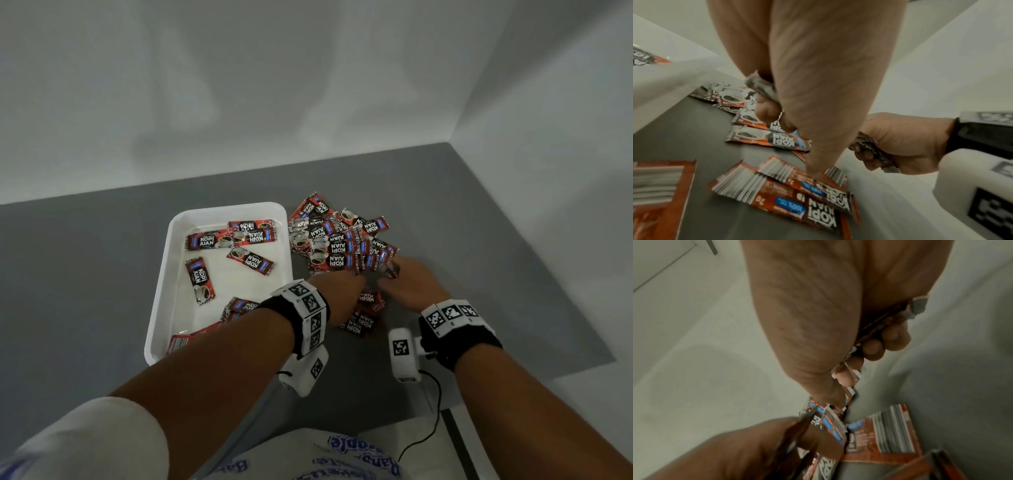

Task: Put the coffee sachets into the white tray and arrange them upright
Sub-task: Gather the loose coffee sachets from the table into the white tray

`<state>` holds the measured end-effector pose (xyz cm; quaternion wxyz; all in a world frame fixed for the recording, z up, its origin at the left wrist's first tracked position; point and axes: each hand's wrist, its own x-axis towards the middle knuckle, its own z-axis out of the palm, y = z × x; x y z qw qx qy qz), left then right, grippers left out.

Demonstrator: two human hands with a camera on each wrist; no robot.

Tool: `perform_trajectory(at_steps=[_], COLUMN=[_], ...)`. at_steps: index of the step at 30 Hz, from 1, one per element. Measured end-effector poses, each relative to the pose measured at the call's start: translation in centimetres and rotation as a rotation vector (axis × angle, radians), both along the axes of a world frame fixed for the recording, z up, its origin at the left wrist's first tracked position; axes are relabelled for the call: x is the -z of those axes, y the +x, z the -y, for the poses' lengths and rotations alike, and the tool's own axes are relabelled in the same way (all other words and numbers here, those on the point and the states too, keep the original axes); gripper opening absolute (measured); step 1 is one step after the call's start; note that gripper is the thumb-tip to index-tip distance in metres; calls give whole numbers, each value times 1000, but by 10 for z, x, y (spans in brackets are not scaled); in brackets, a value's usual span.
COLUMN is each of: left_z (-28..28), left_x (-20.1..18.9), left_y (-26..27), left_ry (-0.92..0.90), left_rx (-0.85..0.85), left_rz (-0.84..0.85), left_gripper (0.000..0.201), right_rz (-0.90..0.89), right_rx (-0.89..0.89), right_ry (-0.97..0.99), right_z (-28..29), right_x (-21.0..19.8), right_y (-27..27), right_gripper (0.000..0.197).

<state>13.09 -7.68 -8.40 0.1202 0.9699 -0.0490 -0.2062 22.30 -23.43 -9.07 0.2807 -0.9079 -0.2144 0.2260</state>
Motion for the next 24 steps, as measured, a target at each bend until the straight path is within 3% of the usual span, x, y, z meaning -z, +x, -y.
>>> perform_trajectory(at_steps=[10, 17, 21, 24], left_z=[2, 2, 9, 13], left_x=[-5, -13, -4, -4], left_y=[8, -1, -7, -6], left_ry=[156, -8, 61, 88], left_rx=[62, 18, -15, -27], left_rz=[-22, -70, -156, -180], left_gripper=[32, 49, 54, 40], right_rz=[122, 121, 118, 49], right_rx=[-128, -138, -171, -180], right_ry=[-125, -204, -228, -234], right_z=[-10, -11, -8, -4], right_x=[27, 24, 18, 8], right_y=[-9, -5, -5, -1], right_gripper=[5, 4, 21, 24])
